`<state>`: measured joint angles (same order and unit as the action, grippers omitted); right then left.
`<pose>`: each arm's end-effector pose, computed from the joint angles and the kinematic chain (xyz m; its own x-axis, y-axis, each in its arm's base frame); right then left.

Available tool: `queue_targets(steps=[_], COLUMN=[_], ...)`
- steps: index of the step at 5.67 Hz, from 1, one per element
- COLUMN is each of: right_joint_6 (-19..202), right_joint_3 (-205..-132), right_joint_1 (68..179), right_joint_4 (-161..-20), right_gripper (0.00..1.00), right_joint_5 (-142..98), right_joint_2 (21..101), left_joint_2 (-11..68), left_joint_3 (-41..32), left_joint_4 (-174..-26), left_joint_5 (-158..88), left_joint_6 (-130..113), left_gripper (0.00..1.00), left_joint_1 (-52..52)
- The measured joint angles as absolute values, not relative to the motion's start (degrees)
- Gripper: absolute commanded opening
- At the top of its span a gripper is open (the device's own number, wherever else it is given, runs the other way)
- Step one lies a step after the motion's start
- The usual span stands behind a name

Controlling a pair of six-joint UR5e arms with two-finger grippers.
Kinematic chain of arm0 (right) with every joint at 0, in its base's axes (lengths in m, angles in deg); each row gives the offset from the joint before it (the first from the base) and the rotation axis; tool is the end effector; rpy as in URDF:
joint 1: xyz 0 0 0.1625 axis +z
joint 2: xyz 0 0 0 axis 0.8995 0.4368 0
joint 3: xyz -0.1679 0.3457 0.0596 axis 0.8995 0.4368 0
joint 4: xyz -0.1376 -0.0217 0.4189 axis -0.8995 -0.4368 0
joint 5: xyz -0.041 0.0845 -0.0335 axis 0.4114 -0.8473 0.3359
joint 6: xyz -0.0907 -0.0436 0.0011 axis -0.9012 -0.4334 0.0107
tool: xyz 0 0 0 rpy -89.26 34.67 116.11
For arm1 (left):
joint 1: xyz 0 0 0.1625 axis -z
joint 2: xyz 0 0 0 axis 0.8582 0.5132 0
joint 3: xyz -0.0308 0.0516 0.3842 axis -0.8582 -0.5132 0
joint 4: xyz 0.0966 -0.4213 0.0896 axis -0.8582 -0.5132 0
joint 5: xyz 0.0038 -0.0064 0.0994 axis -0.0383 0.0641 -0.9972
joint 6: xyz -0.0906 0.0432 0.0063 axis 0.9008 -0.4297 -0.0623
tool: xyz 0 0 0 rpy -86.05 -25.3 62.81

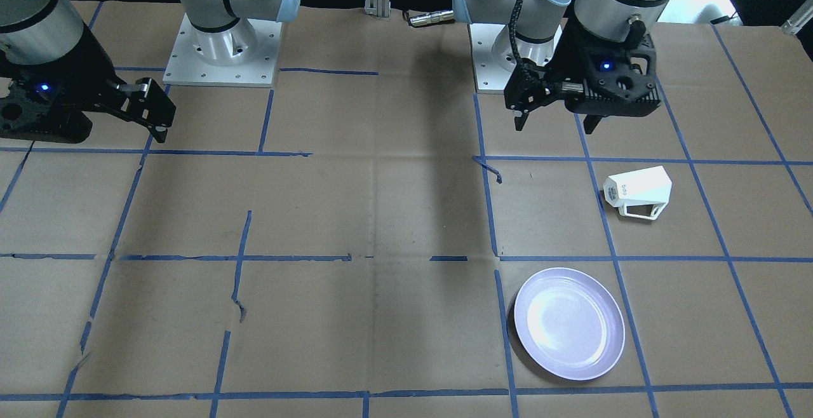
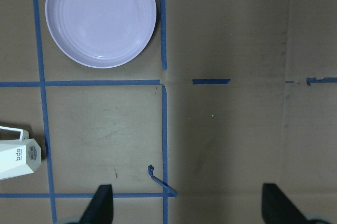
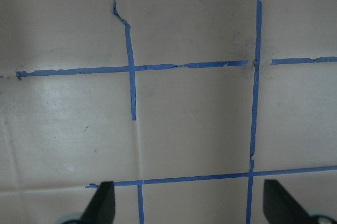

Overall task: Flip cup and place on plate
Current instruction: 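Move the left gripper down toward the white cup lying on its side, then close the left gripper on the open end of the white cup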

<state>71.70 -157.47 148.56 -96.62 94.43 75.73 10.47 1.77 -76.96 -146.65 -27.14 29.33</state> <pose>0.0731 -0.5581 0.4613 -0.9976 0.0344 0.0608 0.0396 0.9955 0.0865 -0.1185 -0.5339 0.4771 -0.9990 0.0455 -0.0035 0.0455 0.9990 -0.0008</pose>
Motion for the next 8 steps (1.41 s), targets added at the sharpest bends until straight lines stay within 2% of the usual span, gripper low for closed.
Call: queue_targets(steps=[3,5,6,8], right_joint_6=[71.7,71.7,71.7,71.7], right_joint_3=[-157.47,-157.47,-157.47,-157.47], right_joint_1=[148.56,148.57,148.57,148.56], right_joint_4=[-96.62,-96.65,-96.69,-96.71], right_gripper=[1.0,1.0,1.0,1.0], right_joint_5=[94.43,94.43,94.43,94.43], right_joint_2=[75.73,75.73,75.74,75.74], left_joint_2=[7.79,7.91,9.14,18.72], left_joint_3=[1.49,-2.12,-5.34,-7.34], left_joint_4=[-83.42,-86.43,-86.74,-86.79], left_joint_5=[-145.74,-136.55,-130.92,-123.02], left_joint_6=[-48.29,-67.21,-77.25,-93.06], left_gripper=[0.99,0.99,0.99,0.99], left_joint_1=[11.09,-5.64,-15.06,-27.33])
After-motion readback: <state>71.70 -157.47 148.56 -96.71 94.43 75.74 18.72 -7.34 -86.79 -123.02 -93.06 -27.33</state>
